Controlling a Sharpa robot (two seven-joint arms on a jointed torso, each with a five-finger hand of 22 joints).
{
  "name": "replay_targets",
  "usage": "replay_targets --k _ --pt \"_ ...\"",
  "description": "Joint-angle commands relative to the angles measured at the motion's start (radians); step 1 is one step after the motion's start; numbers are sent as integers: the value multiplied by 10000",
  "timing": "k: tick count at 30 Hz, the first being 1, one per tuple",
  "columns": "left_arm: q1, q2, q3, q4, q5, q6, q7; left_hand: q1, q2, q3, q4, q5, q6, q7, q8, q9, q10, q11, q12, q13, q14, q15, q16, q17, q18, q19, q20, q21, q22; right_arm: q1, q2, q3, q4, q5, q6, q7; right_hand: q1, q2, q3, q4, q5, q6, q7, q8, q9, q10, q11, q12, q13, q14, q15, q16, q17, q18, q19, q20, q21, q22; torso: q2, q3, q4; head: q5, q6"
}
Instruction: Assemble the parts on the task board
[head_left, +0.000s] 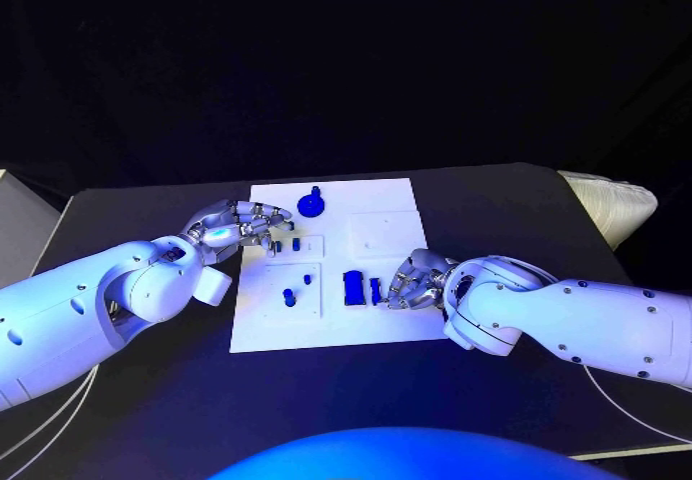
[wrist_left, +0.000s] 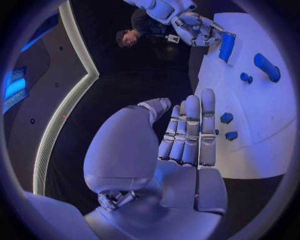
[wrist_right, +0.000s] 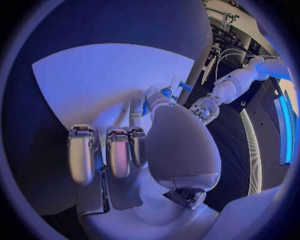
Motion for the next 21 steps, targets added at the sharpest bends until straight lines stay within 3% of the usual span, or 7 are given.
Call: replay_targets --k 1,6,15,21 --pt "-10 1 7 26 -10 162 54 47 27 59 -1 43 -76 4 39 12 -82 11 35 -8 -72 6 -62 -13 65 0 11 -58 -8 -2 11 9 -79 -159 302 -214 -95 -25 34 18 23 29 -17 65 17 896 -86 4 2457 1061 -82 42 2634 -57 861 -60 16 2411 -2 -2 4 4 -10" --pt "-11 -3 7 27 -10 166 49 47 27 59 -1 43 -76 4 39 12 -82 11 35 -8 -72 6 -62 -13 65 0 11 -58 -8 -9 57 9 -130 -158 523 -249 40 -108 85 -46 29 -20 -49 111 91 894 -114 0 2455 1061 -104 42 2634 -56 859 -79 10 2410 -1 0 -7 5 -19" --pt "-11 7 7 18 -10 173 50 58 28 67 -6 45 -77 3 43 14 -85 10 41 -10 -74 4 -61 -14 65 -2 11 -57 -6 -35 114 10 -162 -155 449 -248 107 -175 103 -57 39 -42 -52 131 127 891 -121 -7 2451 1061 -114 42 2634 -53 857 -89 -3 2407 -11 5 5 1 -33" --pt "-13 21 7 1 -10 173 52 58 28 67 -6 45 -77 3 43 14 -85 10 41 -10 -74 4 -61 -14 65 -2 11 -57 -6 -39 -82 12 46 68 398 -13 -12 -394 -48 12 159 -183 13 127 202 801 -73 -220 2338 1061 -89 42 2634 -27 827 -87 -157 2370 -14 6 -7 18 -7"
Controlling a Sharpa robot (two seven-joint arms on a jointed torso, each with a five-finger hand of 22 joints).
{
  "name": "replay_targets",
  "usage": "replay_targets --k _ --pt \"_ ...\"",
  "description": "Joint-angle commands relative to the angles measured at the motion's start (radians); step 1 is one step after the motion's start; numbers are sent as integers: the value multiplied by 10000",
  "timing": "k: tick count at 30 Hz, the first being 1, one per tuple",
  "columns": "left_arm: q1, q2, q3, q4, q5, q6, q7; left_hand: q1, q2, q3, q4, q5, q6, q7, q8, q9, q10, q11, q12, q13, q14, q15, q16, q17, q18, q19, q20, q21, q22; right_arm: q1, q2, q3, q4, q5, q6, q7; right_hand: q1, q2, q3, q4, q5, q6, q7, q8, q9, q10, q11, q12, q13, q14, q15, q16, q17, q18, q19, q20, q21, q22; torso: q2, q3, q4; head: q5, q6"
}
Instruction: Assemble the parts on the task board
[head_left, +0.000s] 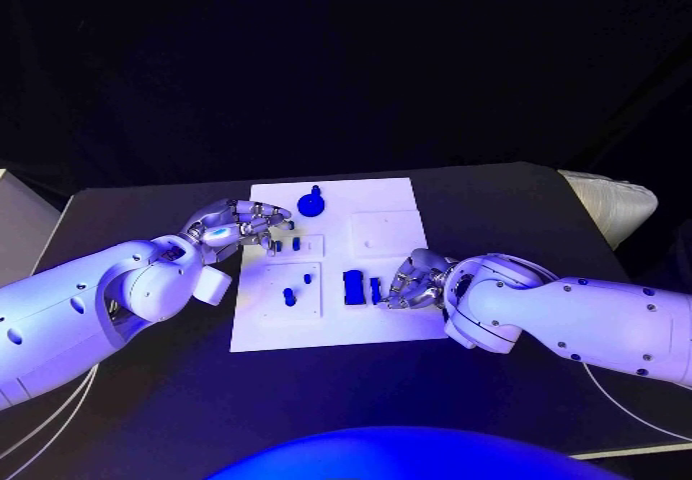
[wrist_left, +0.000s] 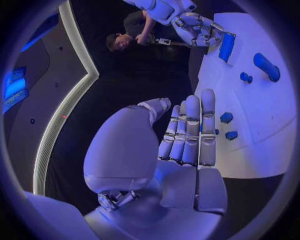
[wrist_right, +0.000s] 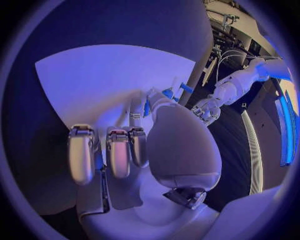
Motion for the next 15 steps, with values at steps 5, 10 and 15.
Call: replay_targets --k 5,10,15 --pt "-15 49 6 -43 14 160 77 47 38 72 7 42 -79 7 47 17 -87 14 47 -12 -75 7 -59 -16 64 -2 12 -57 -5 12 -430 -8 359 570 289 677 -42 -230 -380 34 69 -434 179 -137 40 635 110 -495 2124 1024 65 42 2634 64 753 34 -597 2243 -19 -5 -17 61 79" --pt "-19 127 6 -155 91 138 164 -166 -18 -40 189 -6 -103 11 58 22 -107 26 73 -18 -73 30 -39 -15 60 -14 35 -86 -18 112 -687 15 338 1173 582 1558 78 -240 -818 25 41 -1279 648 -771 -124 -53 528 -1657 1498 925 424 -165 2300 329 360 327 -2274 1821 -35 -6 -12 79 190" --pt "-22 326 7 -333 180 -94 404 -599 -131 -499 677 -103 -124 -11 107 48 -127 17 171 1 -91 51 4 -9 60 -36 75 -222 -101 173 -827 36 42 1579 353 3250 1068 -83 -755 -54 -396 -1702 916 -1163 -162 -613 771 -2318 1072 698 651 -551 1729 544 5 564 -3672 1441 -94 -16 1 144 267"
